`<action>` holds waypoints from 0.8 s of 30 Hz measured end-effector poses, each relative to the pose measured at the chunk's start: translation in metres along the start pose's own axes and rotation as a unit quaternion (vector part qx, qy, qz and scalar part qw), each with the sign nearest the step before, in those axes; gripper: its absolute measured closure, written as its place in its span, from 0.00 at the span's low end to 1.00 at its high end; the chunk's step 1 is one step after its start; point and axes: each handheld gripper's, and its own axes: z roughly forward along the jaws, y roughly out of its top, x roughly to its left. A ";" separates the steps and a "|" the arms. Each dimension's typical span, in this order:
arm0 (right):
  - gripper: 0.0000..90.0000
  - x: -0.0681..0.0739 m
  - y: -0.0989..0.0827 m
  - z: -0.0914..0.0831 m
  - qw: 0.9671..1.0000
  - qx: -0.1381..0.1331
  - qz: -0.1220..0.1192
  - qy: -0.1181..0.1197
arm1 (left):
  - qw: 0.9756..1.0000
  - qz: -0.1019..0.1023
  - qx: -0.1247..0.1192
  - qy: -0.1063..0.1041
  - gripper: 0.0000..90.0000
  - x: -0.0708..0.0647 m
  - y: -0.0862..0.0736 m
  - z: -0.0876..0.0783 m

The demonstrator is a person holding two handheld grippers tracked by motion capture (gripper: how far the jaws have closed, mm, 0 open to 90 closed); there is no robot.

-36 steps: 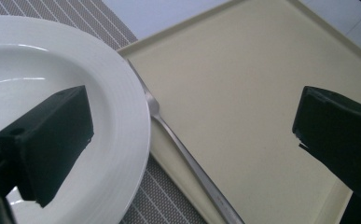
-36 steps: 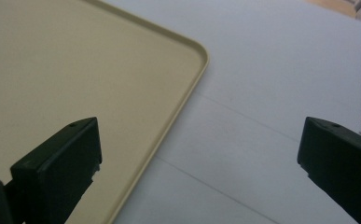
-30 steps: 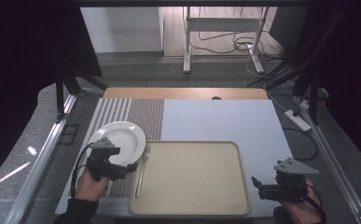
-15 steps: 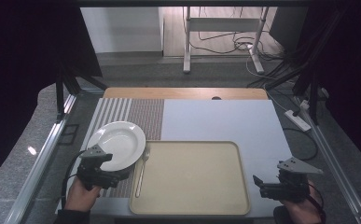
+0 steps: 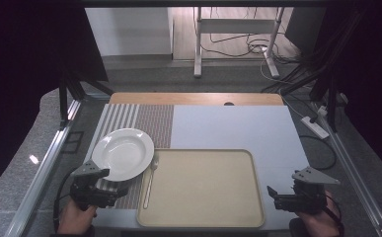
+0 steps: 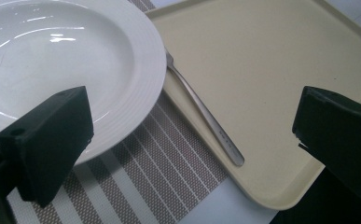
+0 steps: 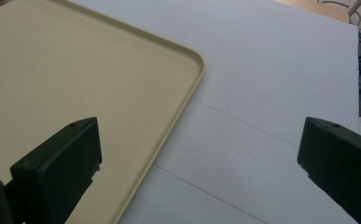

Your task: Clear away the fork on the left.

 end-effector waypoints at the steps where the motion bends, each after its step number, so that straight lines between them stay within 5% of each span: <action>1: 0.00 0.000 0.000 0.000 1.000 0.000 0.000 0.000 | 1.000 -0.001 0.002 0.000 0.00 0.000 -0.002 -0.001; 24: 0.00 0.000 0.000 0.000 1.000 0.003 0.003 -0.003 | 0.999 0.016 -0.015 0.025 0.00 -0.006 -0.017 -0.023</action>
